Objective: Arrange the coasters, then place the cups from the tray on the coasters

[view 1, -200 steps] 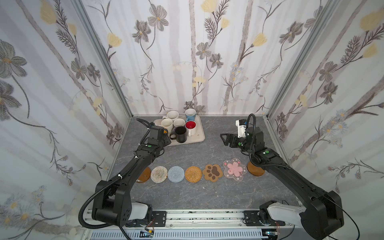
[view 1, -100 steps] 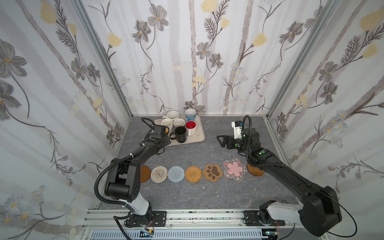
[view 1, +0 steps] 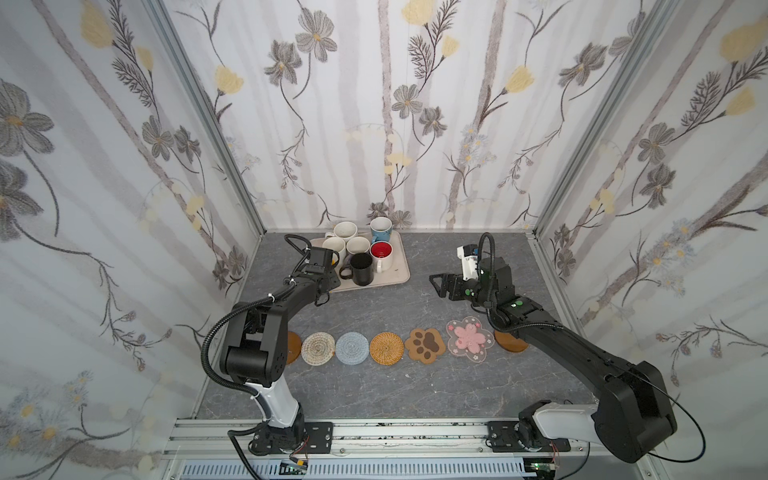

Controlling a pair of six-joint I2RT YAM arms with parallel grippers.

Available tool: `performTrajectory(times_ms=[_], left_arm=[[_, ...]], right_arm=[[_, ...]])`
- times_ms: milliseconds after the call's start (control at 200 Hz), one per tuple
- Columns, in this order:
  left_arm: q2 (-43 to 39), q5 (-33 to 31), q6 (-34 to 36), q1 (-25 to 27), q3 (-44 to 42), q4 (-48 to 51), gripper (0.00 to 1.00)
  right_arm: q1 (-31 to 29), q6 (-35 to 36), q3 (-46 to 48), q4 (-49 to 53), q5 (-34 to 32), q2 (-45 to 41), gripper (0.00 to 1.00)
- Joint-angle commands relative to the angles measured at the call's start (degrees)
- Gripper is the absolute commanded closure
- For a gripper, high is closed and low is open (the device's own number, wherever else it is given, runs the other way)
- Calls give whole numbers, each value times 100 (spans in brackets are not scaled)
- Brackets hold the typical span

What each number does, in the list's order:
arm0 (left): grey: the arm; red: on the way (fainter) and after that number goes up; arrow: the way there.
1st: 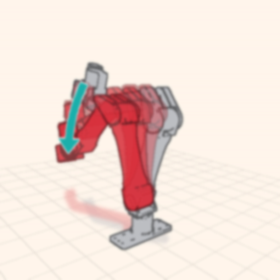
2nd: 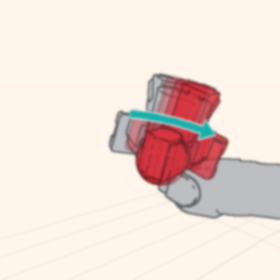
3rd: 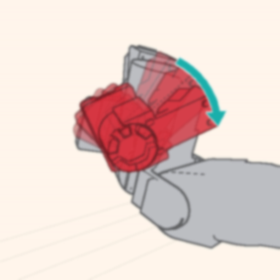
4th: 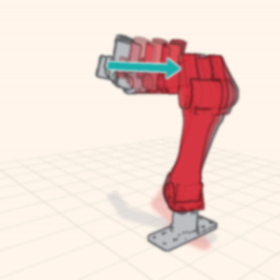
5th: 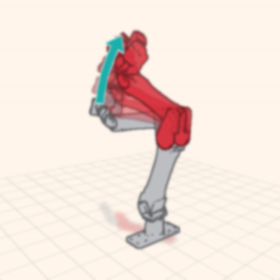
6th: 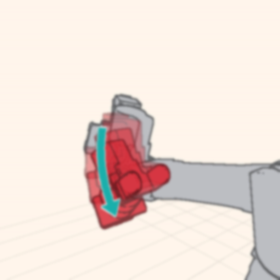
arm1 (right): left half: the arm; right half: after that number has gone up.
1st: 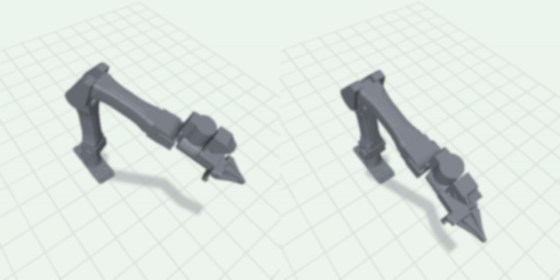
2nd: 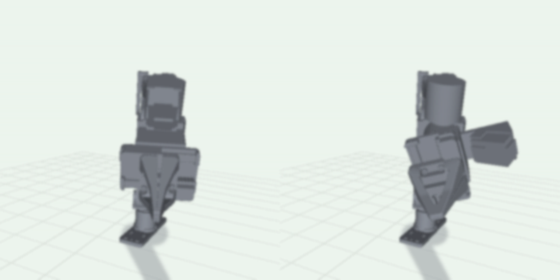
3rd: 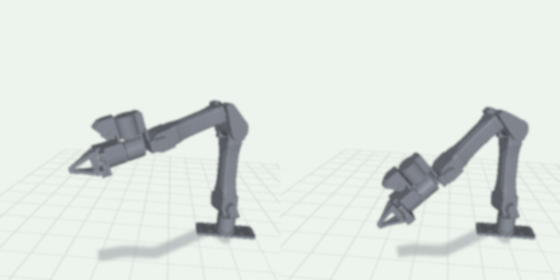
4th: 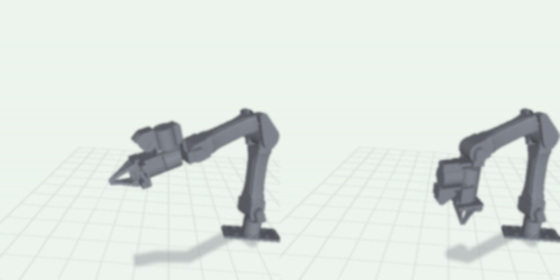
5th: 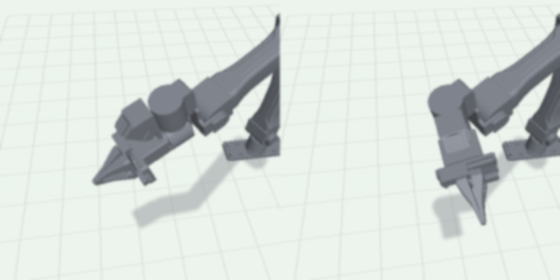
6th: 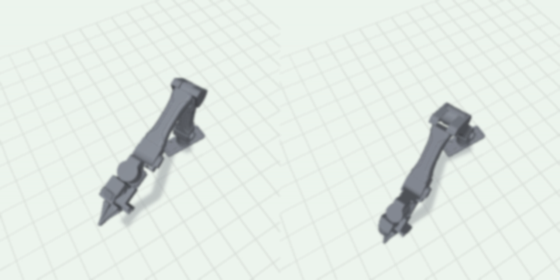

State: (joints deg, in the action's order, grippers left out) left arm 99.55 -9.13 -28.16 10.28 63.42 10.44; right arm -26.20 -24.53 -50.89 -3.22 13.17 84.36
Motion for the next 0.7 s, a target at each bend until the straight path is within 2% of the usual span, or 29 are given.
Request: performTrajectory(times_ms=[0,45,105,260,345,535,695], left_arm=[[-171,-212,33,-9,4,-94,34],[-298,-221,62,-9,-13,-96,27],[-480,-205,123,-9,-31,-95,23],[-835,79,274,78,-33,-77,22],[-1012,199,298,209,1,-63,22],[-1527,264,245,441,-18,-42,17],[-2035,521,296,550,-319,-33,11]], right_arm=[[-12,47,-64,-215,44,169,14],[-25,27,-108,-183,41,252,15],[-44,20,-140,-169,-16,323,15],[-171,-17,-370,-200,-197,667,15],[-306,-5,-728,-62,-309,1233,16],[-652,-290,-1705,92,-978,2255,18],[-945,-532,-2768,312,-1260,3139,20]])
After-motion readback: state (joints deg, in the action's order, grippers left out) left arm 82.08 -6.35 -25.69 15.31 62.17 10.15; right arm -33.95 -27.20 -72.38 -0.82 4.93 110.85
